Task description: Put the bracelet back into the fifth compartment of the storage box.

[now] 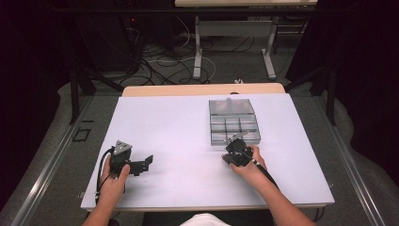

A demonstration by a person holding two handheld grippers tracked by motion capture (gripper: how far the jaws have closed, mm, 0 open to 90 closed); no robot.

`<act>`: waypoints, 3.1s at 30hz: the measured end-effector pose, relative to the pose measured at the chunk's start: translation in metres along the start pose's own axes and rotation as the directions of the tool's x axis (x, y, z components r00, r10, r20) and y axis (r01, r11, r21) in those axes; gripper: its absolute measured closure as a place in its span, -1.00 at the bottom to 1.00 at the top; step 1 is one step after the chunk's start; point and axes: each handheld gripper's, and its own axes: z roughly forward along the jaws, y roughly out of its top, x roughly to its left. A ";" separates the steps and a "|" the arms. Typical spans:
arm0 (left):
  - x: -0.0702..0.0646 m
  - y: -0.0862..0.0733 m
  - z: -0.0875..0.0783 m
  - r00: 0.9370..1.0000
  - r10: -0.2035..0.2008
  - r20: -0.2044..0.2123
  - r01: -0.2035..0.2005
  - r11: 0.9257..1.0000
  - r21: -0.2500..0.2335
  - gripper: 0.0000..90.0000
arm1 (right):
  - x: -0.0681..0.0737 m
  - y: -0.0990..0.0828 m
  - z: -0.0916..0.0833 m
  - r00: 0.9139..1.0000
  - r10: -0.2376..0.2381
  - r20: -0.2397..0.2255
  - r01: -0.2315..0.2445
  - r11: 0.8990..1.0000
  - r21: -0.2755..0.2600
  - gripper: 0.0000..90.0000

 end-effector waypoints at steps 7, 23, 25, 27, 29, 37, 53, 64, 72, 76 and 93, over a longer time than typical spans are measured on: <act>0.000 0.000 0.000 1.000 0.001 0.000 -0.001 1.000 0.000 -0.93 | -0.001 0.000 0.000 1.000 0.006 0.004 -0.006 1.000 -0.001 0.94; 0.000 0.000 0.001 1.000 0.000 0.000 0.000 1.000 0.000 -0.93 | -0.004 -0.001 0.000 0.999 0.029 -0.029 -0.029 1.000 -0.010 0.94; 0.000 0.000 0.001 1.000 -0.002 0.000 0.002 1.000 -0.001 -0.93 | -0.005 -0.001 -0.001 0.999 0.035 -0.024 -0.035 0.999 -0.011 0.95; 0.000 0.000 0.001 1.000 -0.002 0.000 0.002 1.000 -0.001 -0.93 | -0.005 -0.001 -0.001 0.999 0.038 -0.039 -0.039 0.999 -0.022 0.95; 0.000 0.000 0.001 1.000 -0.001 0.000 0.001 1.000 0.000 -0.93 | -0.006 -0.001 -0.002 0.998 0.044 -0.038 -0.044 0.999 -0.013 0.95; -0.001 0.000 0.002 1.000 -0.005 -0.002 0.005 1.000 -0.007 -0.93 | -0.010 -0.002 -0.003 0.996 0.066 -0.060 -0.068 0.997 -0.026 0.95; 0.000 0.000 0.001 1.000 0.000 0.000 0.000 1.000 0.001 -0.93 | -0.016 -0.001 -0.010 0.991 0.110 -0.082 -0.115 0.991 -0.066 0.95; 0.000 0.000 0.001 1.000 0.000 -0.001 0.000 1.000 0.002 -0.92 | -0.021 0.000 -0.016 0.988 0.131 -0.087 -0.140 0.984 -0.112 0.95; 0.000 0.000 0.001 1.000 -0.001 -0.001 0.001 1.000 0.002 -0.92 | -0.024 0.000 -0.021 0.984 0.150 -0.097 -0.164 0.975 -0.152 0.95; 0.000 0.000 0.001 1.000 0.001 -0.001 -0.001 1.000 0.000 -0.92 | -0.026 0.001 -0.025 0.982 0.162 -0.094 -0.176 0.968 -0.177 0.95; 0.000 0.000 0.001 1.000 0.000 -0.001 0.000 1.000 0.002 -0.92 | -0.034 0.001 -0.036 0.973 0.204 -0.104 -0.224 0.943 -0.246 0.95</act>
